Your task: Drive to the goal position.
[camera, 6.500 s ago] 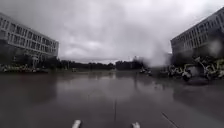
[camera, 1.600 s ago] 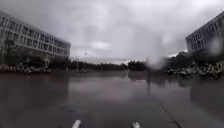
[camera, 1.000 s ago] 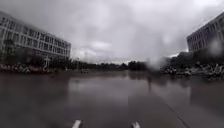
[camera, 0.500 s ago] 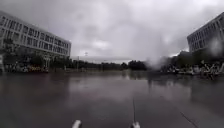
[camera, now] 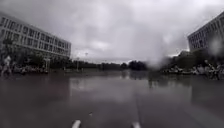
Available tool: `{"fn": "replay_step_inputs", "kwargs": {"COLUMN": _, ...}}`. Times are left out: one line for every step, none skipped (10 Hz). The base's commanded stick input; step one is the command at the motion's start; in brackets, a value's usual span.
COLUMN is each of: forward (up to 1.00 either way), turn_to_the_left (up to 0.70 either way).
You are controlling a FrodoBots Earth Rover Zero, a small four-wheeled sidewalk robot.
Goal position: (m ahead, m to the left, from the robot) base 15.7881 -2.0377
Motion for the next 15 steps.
{"fn": "replay_step_inputs", "kwargs": {"forward": 0.7, "turn_to_the_left": 0.0}}
{"fn": "replay_step_inputs", "kwargs": {"forward": 0.7, "turn_to_the_left": 0.0}}
{"fn": "replay_step_inputs", "kwargs": {"forward": 0.7, "turn_to_the_left": 0.0}}
{"fn": "replay_step_inputs", "kwargs": {"forward": 0.7, "turn_to_the_left": 0.0}}
{"fn": "replay_step_inputs", "kwargs": {"forward": 0.7, "turn_to_the_left": 0.0}}
{"fn": "replay_step_inputs", "kwargs": {"forward": 0.7, "turn_to_the_left": 0.0}}
{"fn": "replay_step_inputs", "kwargs": {"forward": 0.7, "turn_to_the_left": 0.0}}
{"fn": "replay_step_inputs", "kwargs": {"forward": 0.7, "turn_to_the_left": 0.0}}
{"fn": "replay_step_inputs", "kwargs": {"forward": 0.7, "turn_to_the_left": -0.18}}
{"fn": "replay_step_inputs", "kwargs": {"forward": 0.7, "turn_to_the_left": -0.35}}
{"fn": "replay_step_inputs", "kwargs": {"forward": 0.7, "turn_to_the_left": -0.27}}
{"fn": "replay_step_inputs", "kwargs": {"forward": 0.7, "turn_to_the_left": -0.05}}
{"fn": "replay_step_inputs", "kwargs": {"forward": 0.7, "turn_to_the_left": 0.0}}
{"fn": "replay_step_inputs", "kwargs": {"forward": 0.7, "turn_to_the_left": 0.0}}
{"fn": "replay_step_inputs", "kwargs": {"forward": 0.7, "turn_to_the_left": 0.0}}
